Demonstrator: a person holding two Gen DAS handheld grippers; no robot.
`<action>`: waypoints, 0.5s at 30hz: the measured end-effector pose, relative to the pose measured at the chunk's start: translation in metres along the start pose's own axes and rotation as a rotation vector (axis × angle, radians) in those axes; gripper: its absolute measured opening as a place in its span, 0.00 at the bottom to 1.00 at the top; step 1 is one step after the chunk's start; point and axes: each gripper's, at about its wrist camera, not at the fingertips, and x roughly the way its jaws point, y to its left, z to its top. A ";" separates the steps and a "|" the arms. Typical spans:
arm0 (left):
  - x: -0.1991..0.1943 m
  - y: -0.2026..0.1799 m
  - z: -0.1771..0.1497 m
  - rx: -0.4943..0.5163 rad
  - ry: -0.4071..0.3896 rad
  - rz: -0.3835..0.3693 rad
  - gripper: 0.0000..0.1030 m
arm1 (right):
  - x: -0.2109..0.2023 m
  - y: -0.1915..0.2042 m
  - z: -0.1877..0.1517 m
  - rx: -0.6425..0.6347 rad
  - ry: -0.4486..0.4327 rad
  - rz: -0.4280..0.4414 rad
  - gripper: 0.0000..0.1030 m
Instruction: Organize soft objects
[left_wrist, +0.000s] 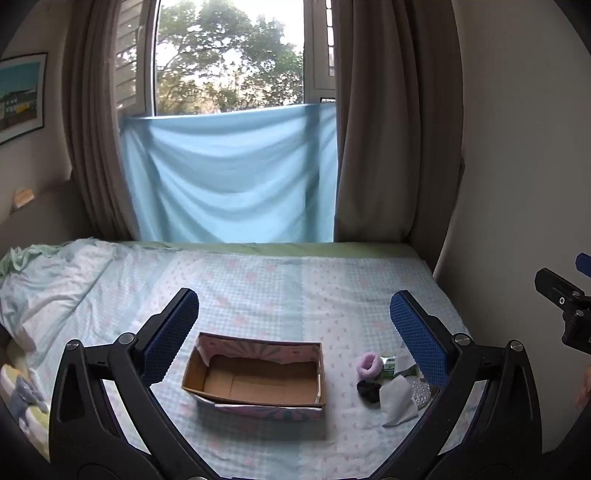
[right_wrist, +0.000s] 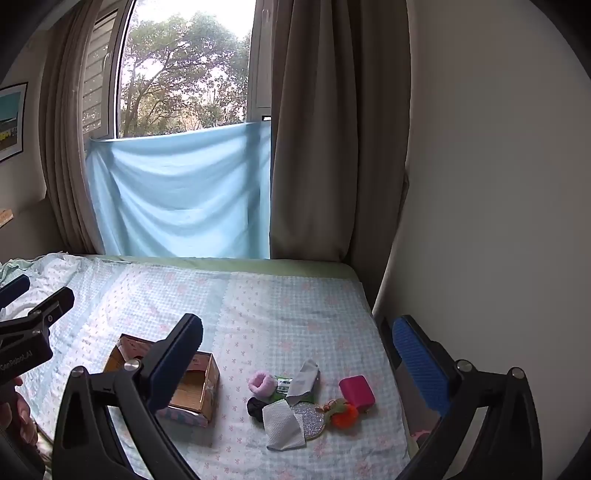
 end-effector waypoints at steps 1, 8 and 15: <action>0.000 0.000 0.000 0.001 -0.002 0.000 1.00 | 0.000 0.001 0.000 -0.001 0.000 0.000 1.00; -0.003 0.003 0.000 0.000 -0.010 -0.004 1.00 | 0.001 0.002 0.000 -0.006 -0.010 0.007 1.00; -0.001 0.004 0.001 -0.002 -0.015 -0.015 1.00 | 0.003 0.000 0.000 -0.007 -0.022 0.013 1.00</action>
